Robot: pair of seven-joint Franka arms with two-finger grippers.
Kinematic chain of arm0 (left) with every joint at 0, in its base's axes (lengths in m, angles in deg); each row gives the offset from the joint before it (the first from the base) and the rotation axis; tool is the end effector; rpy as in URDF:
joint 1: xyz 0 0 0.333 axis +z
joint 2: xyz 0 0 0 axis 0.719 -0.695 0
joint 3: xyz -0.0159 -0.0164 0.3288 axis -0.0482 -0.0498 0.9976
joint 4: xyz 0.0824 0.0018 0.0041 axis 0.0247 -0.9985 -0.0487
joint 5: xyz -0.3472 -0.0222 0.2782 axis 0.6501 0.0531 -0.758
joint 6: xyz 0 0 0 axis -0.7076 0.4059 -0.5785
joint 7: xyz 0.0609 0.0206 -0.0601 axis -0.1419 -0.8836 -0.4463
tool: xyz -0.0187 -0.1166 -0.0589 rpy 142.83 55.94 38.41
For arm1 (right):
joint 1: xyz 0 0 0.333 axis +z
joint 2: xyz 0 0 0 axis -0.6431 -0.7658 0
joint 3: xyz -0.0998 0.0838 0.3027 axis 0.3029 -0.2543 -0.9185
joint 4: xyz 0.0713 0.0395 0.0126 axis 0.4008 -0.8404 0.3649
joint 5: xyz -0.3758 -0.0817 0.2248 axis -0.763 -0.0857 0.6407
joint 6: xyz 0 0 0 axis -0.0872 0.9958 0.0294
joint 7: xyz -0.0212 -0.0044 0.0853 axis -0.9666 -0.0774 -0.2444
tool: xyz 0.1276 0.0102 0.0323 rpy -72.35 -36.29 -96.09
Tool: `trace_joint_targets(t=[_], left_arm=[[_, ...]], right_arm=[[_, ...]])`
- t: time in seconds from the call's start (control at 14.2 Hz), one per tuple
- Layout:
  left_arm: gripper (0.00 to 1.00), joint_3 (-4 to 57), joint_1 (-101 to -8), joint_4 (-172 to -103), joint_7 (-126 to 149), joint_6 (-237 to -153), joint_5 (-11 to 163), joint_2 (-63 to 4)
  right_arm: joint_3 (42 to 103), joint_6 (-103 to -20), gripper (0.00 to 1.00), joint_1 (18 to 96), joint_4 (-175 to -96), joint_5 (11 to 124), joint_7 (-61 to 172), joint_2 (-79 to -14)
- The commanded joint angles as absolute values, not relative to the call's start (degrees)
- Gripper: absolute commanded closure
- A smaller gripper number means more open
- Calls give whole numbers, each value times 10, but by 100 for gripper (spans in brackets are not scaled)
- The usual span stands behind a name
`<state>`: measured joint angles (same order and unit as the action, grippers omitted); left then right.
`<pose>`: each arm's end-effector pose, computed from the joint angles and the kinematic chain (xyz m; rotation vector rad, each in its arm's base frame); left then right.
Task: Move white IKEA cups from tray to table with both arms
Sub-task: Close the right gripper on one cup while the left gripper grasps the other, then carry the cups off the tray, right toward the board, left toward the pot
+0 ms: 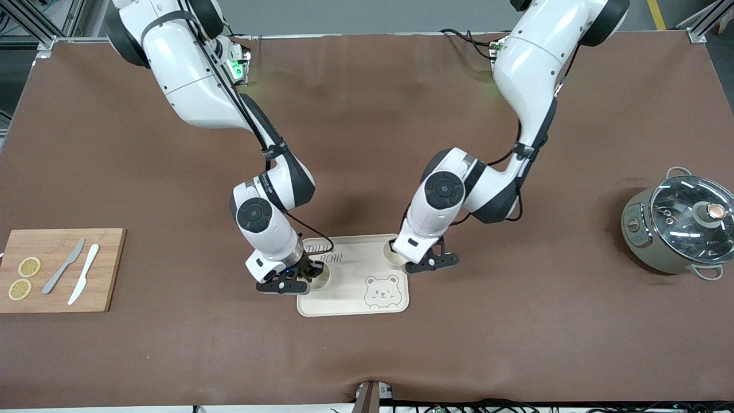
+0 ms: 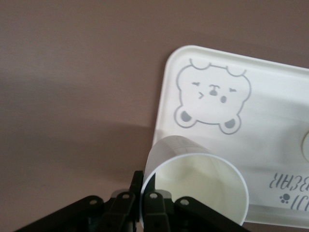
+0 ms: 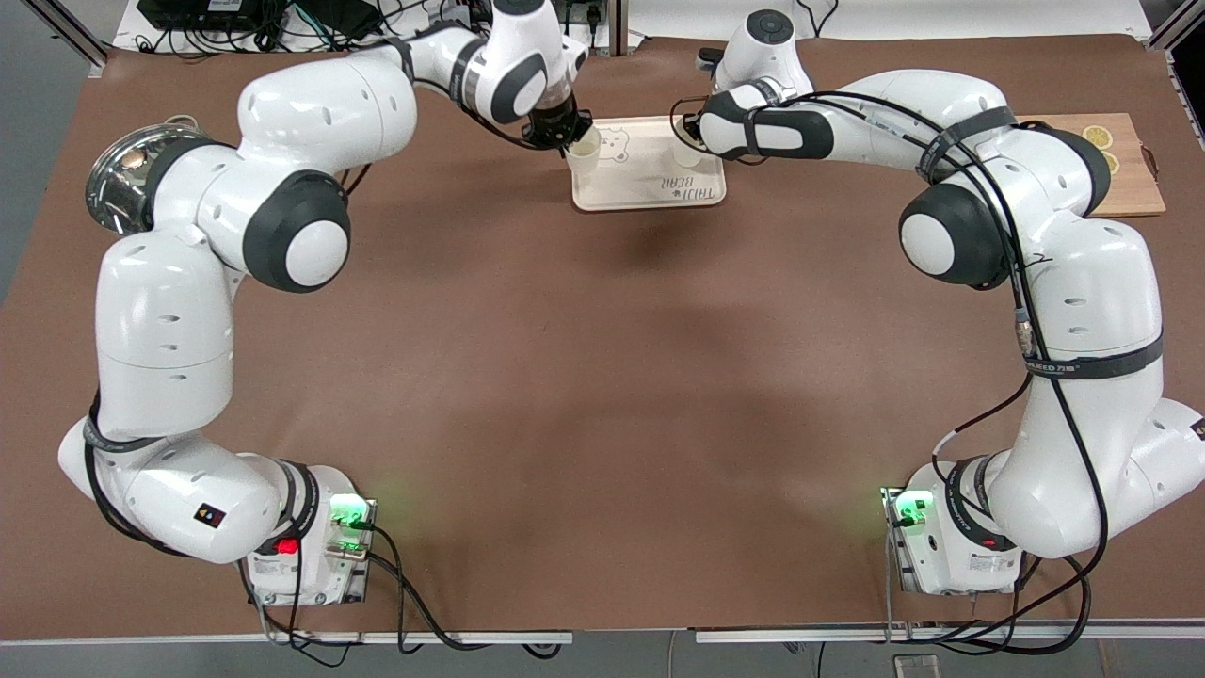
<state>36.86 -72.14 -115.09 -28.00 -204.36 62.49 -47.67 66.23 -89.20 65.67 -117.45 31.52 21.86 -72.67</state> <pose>0.6813 -0.4279 0.2395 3.0419 0.3238 0.0786 0.7244 0.3616 0.1607 -2.9945 0.0844 -0.2960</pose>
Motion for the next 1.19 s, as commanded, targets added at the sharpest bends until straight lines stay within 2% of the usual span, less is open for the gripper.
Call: trace_joint_targets(t=[0.0,0.21,0.42,0.56,0.91,1.12], left_arm=[[100,365,-696,-1131,-235,-1987,610,-468],[100,367,-656,-1131,-164,-1969,611,-455],[100,367,-616,-1131,-82,-1942,611,-447],[100,367,-587,-1132,-30,-1942,611,-447],[100,367,-514,-1135,78,-1942,610,-449],[100,366,-468,-1136,153,-1949,612,-462]], right_arm=[[668,-883,100,663,-1162,304,207,-730],[668,-874,100,658,-1160,306,207,-719],[667,-795,100,658,-1149,310,209,-697],[666,-731,100,640,-1137,314,216,-658],[662,-576,100,536,-1135,343,417,-567],[662,-537,100,466,-1135,365,540,-550]])
